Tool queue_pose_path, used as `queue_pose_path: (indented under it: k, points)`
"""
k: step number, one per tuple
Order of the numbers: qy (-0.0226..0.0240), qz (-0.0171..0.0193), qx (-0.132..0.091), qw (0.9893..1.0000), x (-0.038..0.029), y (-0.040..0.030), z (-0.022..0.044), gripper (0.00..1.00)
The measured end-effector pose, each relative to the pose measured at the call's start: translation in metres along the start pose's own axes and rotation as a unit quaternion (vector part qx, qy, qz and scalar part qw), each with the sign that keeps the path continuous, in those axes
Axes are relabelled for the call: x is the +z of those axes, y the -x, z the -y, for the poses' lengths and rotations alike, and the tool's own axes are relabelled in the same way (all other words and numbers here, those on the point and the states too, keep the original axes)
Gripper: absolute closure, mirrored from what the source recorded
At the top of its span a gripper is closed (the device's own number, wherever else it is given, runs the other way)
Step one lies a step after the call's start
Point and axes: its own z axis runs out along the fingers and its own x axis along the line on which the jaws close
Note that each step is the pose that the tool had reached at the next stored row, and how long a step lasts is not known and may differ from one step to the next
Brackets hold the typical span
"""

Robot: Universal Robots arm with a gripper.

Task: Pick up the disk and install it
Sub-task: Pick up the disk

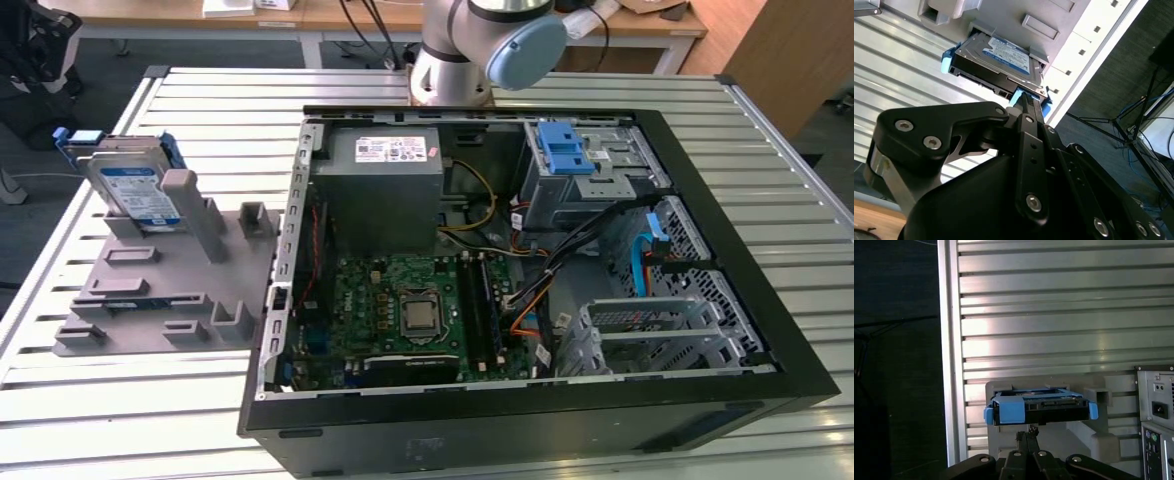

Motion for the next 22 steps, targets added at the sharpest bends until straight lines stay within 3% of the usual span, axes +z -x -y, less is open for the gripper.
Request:
queue_pose_path:
  k: [9,17,22]
  points:
    - [0.0008,-0.0015,-0.034,0.9994,0.0000,-0.0001,0.0000,0.89]
    - [0.0016,-0.0030,-0.068,0.9977,0.0000,0.0000,0.0000,0.89]
    - [0.0022,-0.0040,-0.089,0.9960,0.0000,0.0000,0.0000,0.89]
